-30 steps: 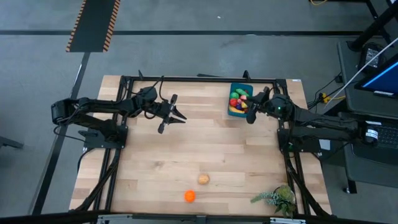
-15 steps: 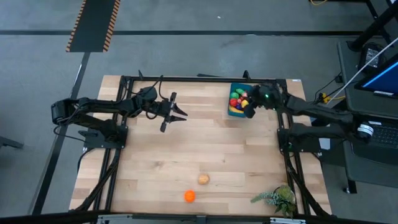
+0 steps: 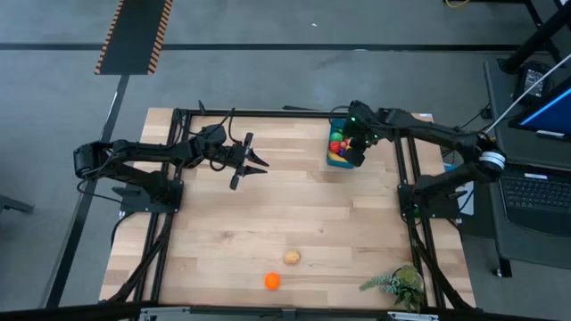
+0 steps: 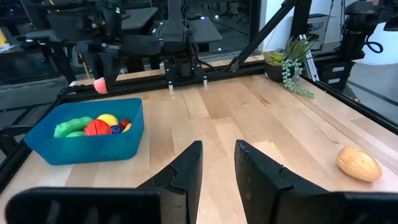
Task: Pick and placing Produce into tupperware
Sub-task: Put the pink peach into the blue bin
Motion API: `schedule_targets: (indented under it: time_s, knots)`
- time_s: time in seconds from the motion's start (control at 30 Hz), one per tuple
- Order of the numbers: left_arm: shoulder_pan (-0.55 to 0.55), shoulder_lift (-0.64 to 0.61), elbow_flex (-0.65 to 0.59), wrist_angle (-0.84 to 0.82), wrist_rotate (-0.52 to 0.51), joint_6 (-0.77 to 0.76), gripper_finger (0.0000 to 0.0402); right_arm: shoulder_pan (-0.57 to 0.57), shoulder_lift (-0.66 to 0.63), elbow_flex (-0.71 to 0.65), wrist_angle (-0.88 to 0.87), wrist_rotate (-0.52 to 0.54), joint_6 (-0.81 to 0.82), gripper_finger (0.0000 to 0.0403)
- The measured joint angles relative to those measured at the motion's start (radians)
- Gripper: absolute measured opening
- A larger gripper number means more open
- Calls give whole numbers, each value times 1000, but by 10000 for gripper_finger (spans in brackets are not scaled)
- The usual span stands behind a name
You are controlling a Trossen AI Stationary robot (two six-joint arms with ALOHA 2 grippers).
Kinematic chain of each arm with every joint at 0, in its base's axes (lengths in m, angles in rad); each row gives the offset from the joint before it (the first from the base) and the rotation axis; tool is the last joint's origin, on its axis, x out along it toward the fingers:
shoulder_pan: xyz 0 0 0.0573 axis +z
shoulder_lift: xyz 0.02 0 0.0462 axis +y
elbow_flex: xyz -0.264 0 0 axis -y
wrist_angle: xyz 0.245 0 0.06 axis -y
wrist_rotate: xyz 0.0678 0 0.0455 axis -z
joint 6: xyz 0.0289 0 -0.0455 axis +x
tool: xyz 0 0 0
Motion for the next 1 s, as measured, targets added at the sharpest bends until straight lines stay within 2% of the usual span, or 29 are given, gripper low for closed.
schedule_targets:
  time_s: [0.13,0.73,1.0]
  knots:
    - [0,0,0,-4,0,0,78,-12,58,67,-78,-5,-19,47]
    - [0,0,0,-4,0,5,45,-87,241,90,-2,-27,-92,47]
    - [0,0,0,-4,0,5,31,-86,268,90,11,-31,-89,84]
